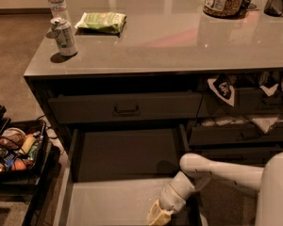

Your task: Open middle drawer

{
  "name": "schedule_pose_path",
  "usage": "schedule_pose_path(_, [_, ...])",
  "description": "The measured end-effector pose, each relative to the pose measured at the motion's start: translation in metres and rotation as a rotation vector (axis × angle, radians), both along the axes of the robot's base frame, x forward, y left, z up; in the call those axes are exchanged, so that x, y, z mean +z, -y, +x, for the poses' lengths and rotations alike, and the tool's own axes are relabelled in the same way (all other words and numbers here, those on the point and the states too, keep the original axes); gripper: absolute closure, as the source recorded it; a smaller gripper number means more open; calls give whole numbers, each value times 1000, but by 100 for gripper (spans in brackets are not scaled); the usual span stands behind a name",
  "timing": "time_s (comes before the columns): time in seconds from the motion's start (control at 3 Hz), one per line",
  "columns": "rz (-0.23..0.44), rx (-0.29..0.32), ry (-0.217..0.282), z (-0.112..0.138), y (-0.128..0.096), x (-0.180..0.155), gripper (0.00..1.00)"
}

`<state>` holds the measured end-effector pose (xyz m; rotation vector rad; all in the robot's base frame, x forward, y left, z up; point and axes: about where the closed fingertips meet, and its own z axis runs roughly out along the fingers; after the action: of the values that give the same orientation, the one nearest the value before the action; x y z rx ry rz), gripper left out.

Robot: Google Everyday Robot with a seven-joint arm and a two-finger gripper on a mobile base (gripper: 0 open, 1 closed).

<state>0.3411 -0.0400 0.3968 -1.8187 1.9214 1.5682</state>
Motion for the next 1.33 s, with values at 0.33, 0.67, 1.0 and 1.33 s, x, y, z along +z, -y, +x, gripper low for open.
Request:
schedule_pose_path(0.33, [-5, -42, 11, -12, -3, 1, 100])
schedule_pose_path(0.67, [-6, -45, 12, -13, -3, 0, 100])
schedule_pose_path(1.0, [10, -34, 96, 24, -10, 12, 100])
schedule_pose_path(1.33, [29, -23, 248, 72, -11, 54, 100])
